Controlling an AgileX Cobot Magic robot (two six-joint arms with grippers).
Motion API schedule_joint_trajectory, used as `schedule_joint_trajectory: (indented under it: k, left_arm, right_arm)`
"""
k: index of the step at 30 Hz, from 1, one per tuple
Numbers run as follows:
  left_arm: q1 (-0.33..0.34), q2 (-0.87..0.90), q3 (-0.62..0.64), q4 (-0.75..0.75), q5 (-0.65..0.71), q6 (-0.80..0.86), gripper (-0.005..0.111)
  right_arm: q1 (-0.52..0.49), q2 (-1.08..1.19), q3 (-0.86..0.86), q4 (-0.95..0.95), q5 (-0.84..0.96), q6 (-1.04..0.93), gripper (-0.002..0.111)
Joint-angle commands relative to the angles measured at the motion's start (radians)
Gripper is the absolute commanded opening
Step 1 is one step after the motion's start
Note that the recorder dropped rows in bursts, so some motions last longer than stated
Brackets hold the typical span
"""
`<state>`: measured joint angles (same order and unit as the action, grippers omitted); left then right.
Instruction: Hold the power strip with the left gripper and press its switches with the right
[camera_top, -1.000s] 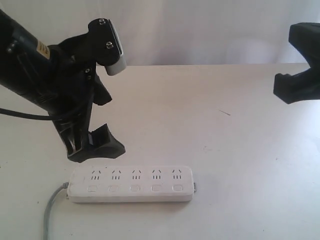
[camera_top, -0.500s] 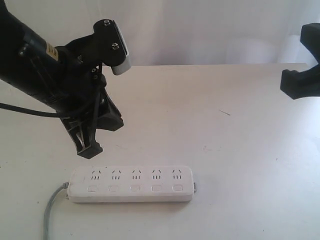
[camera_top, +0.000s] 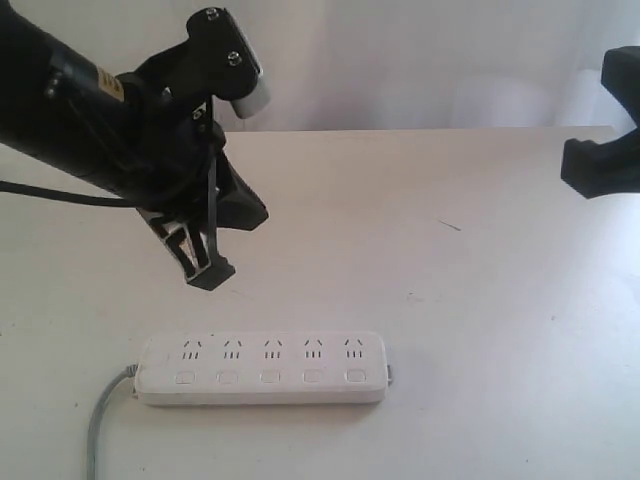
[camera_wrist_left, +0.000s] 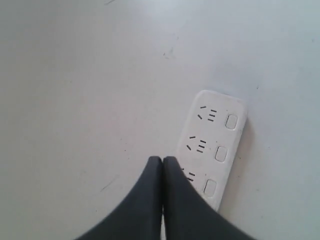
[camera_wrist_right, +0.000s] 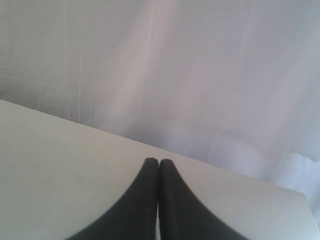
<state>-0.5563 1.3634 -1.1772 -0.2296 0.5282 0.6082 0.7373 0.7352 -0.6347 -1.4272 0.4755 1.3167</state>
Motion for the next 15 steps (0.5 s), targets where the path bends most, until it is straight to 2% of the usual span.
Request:
schedule_joint_trajectory:
  k: [1,4,10,15]
  left_arm:
    - [-0.008,-0.022,0.029,-0.102,-0.042,0.137,0.0]
    - [-0.05,-0.103,0.136,-0.184,-0.2,0.263,0.0]
    - [-0.205,-0.314,0.445,-0.226,-0.699,0.203,0.0]
    - [-0.282,-0.364,0.603,-0.226,-0.844,0.185,0.0]
  right_arm:
    - [-0.055,-0.042,-0.005,-0.003,-0.059,0.004,0.0]
    - [-0.135,-0.127,-0.005,-0.003,-0.096,0.004,0.0]
    - [-0.309,-0.32,-0.005,-0.003,-0.096,0.004,0.0]
    - [-0.363,-0.432,-0.005,-0.003,-0.096,0.004,0.0]
